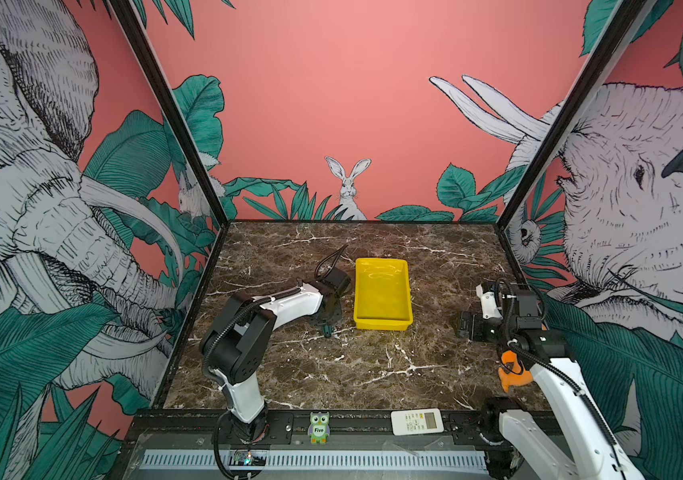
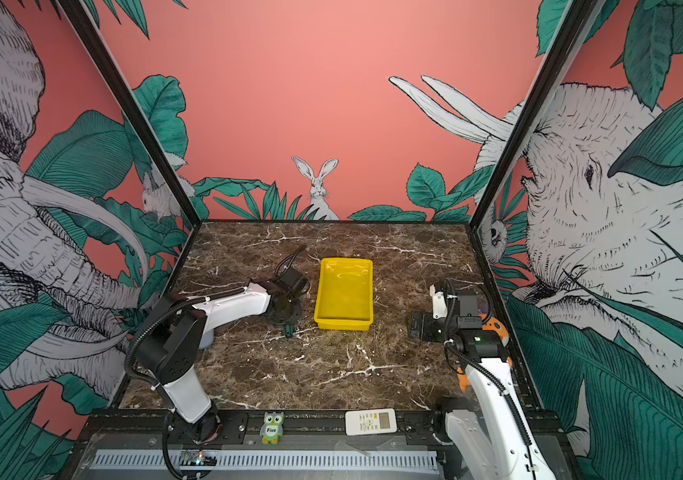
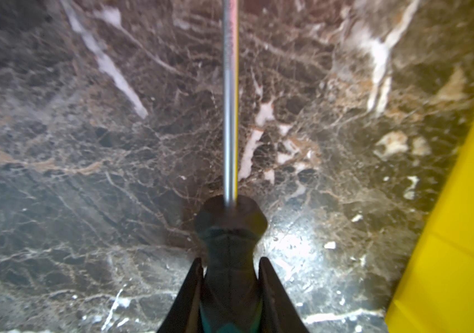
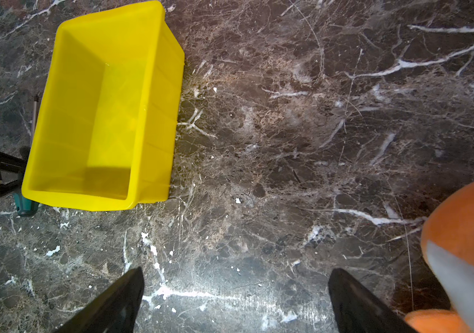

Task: Put the screwdriver in the bin
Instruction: 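Close the left gripper on the screwdriver handle and lift it, then carry the screwdriver with the left gripper over the yellow bin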

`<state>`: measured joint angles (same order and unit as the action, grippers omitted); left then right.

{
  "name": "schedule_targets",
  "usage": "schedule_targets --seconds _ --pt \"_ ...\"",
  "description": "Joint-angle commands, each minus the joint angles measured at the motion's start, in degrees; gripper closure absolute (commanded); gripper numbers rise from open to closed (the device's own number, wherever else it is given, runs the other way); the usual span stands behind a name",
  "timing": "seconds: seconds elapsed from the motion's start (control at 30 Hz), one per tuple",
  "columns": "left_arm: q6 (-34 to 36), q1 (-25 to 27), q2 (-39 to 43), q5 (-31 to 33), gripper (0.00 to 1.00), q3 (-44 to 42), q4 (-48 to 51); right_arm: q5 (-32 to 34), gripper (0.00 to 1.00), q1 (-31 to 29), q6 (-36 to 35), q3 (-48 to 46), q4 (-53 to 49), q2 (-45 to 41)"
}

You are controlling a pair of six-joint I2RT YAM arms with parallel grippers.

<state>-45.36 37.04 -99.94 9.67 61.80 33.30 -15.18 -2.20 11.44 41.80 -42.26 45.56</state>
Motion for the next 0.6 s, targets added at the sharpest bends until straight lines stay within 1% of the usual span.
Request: schedule_targets --seconds 0.0,0.57 --pt "1.02 -0.25 3.55 2.75 1.00 2.30 2.17 0.76 0.01 0.26 0.62 -0.58 1.13 -0.65" --pt "3.56 -0.18 7.07 4.46 1.00 5.21 2.91 0.66 0.01 0.27 0.61 -0.70 1.22 -0.47"
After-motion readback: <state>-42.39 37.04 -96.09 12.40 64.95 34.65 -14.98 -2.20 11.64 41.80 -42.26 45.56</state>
